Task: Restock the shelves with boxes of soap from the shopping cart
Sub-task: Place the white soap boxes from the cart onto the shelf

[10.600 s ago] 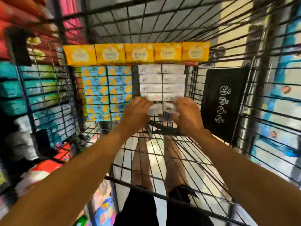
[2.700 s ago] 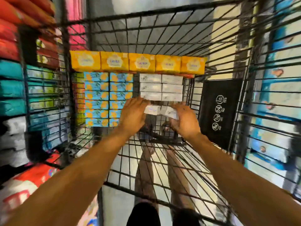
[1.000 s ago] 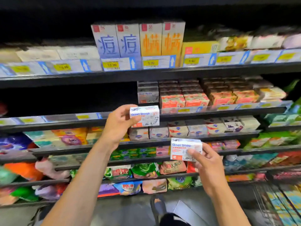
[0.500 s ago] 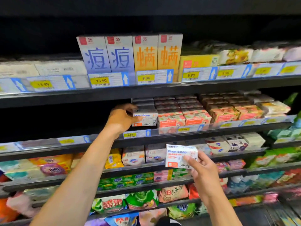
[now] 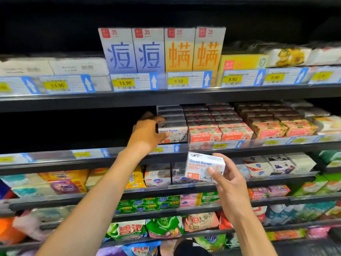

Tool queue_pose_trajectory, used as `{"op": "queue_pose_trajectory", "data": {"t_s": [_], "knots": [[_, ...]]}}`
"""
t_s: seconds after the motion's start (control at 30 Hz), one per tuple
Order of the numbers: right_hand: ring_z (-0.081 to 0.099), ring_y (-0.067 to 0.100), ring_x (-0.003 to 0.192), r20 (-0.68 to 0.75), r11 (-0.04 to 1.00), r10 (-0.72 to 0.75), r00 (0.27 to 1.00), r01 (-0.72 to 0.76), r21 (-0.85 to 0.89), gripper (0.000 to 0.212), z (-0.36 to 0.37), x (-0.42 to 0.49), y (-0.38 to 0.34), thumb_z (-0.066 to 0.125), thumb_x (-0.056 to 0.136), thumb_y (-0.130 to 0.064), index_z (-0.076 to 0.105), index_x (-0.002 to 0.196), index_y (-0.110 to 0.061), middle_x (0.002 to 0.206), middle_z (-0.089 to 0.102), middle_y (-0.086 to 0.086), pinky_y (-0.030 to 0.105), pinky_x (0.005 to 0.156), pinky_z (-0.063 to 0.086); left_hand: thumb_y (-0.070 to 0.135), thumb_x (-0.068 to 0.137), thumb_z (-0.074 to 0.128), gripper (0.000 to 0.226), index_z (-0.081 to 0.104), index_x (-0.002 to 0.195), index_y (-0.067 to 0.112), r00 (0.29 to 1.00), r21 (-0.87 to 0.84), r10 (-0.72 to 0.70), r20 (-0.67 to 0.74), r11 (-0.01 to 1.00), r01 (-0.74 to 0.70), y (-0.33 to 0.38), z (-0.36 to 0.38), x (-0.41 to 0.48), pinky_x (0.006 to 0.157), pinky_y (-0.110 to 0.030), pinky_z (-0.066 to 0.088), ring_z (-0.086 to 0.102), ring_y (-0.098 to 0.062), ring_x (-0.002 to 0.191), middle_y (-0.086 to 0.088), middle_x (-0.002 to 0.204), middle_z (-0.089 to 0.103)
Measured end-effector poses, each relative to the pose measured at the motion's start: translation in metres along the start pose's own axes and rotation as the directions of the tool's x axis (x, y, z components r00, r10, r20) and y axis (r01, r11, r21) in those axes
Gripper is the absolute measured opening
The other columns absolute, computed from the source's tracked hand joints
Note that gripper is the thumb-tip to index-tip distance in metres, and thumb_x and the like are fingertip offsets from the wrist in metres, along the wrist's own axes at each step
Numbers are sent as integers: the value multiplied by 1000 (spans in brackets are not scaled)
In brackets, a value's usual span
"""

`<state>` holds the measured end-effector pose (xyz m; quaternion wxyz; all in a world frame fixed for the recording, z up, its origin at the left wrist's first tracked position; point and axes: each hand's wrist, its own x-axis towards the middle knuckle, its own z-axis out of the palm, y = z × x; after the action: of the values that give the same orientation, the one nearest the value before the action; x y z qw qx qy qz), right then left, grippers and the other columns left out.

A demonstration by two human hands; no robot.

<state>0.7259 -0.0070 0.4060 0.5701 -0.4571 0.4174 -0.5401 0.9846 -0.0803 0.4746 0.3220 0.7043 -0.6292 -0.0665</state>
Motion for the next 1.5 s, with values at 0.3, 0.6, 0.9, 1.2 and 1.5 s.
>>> {"op": "queue_pose_trajectory", "data": {"t_s": [0.3, 0.6, 0.9, 1.2, 1.5], "knots": [[71, 12, 105, 126, 935, -278, 952, 298, -192, 36, 21, 21, -51, 73, 90, -1, 60, 119, -17, 111, 74, -3, 23, 83, 58, 11, 93, 62, 23, 70, 114, 9, 794, 267, 558, -240, 825, -499, -30, -12, -56, 82, -40, 53, 60, -23, 102, -5, 112, 65], [58, 2, 116, 439, 539, -440, 783, 622, -568, 43, 56, 77, -67, 76, 93, -20, 64, 134, -24, 127, 62, -9, 12, 95, 47, 15, 82, 67, 50, 65, 131, 7, 688, 404, 705, -174, 688, -602, -77, 23, -101, 101, -44, 45, 54, -29, 111, -9, 123, 65], [52, 22, 118, 571, 188, -382, 727, 666, -722, 43, 58, 105, -34, 71, 96, -31, 63, 137, -21, 131, 66, -1, 46, 100, 47, 12, 79, 68, 51, 65, 130, 6, 748, 338, 636, -189, 758, -559, -83, 40, -103, 100, -39, 43, 58, -29, 112, -10, 124, 65], [52, 27, 122, 600, 75, -315, 735, 650, -756, 40, 59, 110, -36, 70, 97, -29, 66, 135, -18, 133, 61, 1, 42, 100, 47, 10, 78, 69, 50, 67, 128, 7, 776, 295, 581, -243, 807, -512, -80, 46, -106, 100, -35, 40, 54, -26, 113, -8, 124, 65], [52, 32, 121, 513, -54, -411, 753, 542, -839, 45, 48, 54, -52, 62, 90, -10, 60, 134, -12, 132, 59, 9, 46, 97, 51, 29, 89, 45, 52, 55, 139, 17, 915, 312, 402, 28, 866, -390, -49, 6, -129, 106, -38, 42, 50, -21, 123, 1, 134, 54]]}}
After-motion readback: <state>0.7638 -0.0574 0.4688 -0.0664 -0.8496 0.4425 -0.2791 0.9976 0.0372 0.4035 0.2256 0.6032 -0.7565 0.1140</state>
